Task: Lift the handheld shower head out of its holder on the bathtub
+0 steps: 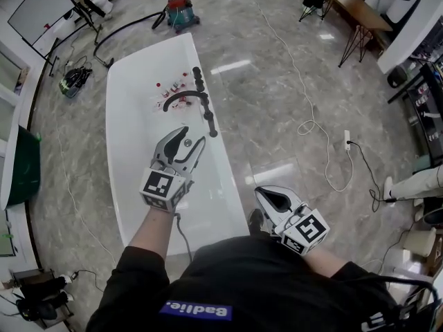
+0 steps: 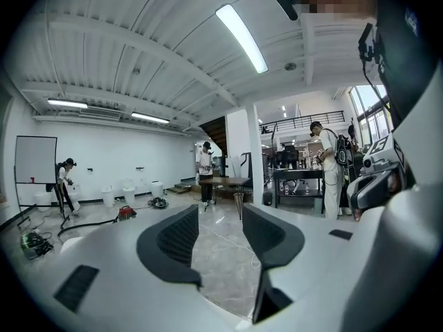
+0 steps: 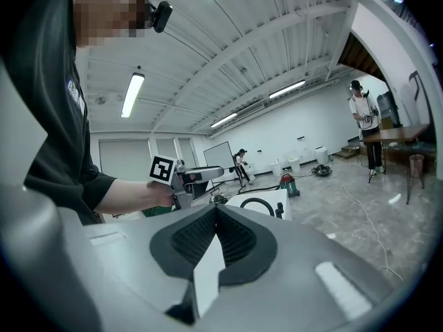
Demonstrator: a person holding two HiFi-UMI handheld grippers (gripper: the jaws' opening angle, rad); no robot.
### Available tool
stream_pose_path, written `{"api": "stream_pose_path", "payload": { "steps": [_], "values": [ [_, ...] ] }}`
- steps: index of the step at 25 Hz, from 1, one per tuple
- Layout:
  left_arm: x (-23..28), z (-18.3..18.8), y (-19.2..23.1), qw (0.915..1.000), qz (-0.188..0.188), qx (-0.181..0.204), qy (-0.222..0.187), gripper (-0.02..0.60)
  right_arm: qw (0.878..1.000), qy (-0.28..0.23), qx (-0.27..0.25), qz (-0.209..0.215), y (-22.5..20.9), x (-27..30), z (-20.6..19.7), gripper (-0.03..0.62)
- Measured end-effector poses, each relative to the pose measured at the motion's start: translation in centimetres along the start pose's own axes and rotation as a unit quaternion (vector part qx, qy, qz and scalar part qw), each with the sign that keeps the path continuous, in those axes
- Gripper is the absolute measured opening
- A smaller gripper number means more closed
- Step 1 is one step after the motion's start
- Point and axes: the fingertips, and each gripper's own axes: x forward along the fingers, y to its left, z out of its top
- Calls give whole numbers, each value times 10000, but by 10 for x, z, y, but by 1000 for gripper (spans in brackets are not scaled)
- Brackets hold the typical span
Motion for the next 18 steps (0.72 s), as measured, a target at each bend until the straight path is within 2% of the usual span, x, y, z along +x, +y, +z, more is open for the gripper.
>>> {"api": "stream_pose_path", "payload": {
  "steps": [18],
  "values": [
    [51, -64, 28, 9983, 94, -147, 552, 196, 9981, 120, 278, -542, -31, -21, -22, 2]
  ]
}}
